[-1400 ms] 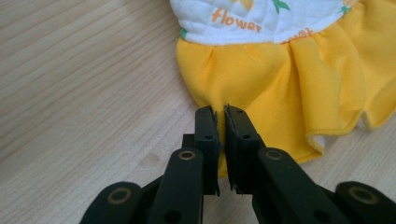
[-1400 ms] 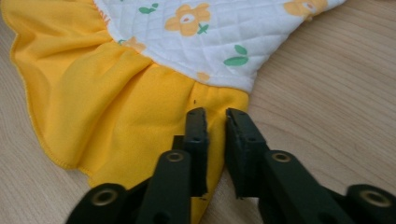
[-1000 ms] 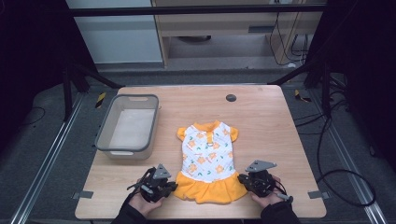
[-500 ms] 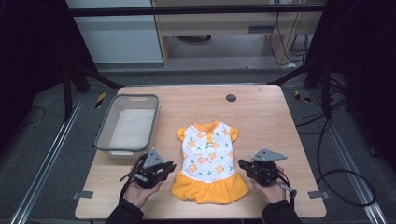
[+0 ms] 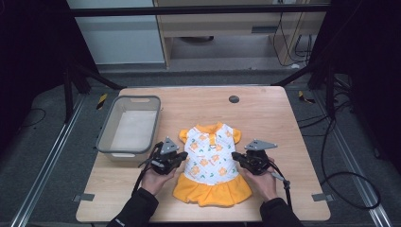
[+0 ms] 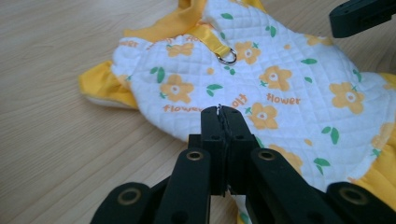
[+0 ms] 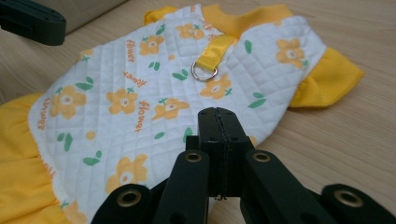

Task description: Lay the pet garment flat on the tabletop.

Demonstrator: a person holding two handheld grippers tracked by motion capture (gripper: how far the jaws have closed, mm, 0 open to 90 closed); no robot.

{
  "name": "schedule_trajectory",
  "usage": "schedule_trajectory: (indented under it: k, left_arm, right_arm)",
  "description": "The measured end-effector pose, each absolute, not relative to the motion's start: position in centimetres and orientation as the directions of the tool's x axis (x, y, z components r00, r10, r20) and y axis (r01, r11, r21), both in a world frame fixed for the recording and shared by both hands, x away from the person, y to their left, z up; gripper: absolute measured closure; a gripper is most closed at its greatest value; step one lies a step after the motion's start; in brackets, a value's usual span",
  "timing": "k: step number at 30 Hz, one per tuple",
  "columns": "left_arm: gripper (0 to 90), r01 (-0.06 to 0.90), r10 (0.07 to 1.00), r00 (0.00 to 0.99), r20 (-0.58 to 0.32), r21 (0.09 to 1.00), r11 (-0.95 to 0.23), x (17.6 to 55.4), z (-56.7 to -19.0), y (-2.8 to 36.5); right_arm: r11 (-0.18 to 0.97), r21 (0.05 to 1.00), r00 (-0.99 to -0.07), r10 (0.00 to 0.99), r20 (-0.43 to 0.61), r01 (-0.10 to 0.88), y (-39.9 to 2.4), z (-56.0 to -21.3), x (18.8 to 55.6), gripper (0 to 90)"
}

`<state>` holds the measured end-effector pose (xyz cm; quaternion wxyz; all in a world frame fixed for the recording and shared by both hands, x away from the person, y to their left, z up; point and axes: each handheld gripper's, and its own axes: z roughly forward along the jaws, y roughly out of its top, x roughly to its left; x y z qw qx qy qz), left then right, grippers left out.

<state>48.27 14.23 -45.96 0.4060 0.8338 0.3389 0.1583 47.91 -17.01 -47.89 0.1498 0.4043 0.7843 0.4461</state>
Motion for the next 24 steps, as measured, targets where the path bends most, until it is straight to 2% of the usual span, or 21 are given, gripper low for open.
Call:
schedule_trajectory:
  k: [11, 24]
  left_arm:
    - [86.6, 0.492, 0.684, 0.730, -0.003, 0.696, -0.523, 49.3, -49.3, 13.2]
    - [86.2, 0.483, 0.679, 0.734, 0.002, 0.701, -0.525, 48.7, -49.5, 13.1]
  right_arm:
    - [0.365, 0.765, -0.640, 0.764, 0.080, 0.531, -15.6, -49.6, 48.0, 89.2]
    - [0.385, 0.734, -0.631, 0.772, 0.075, 0.559, -15.6, -50.2, 47.5, 88.0]
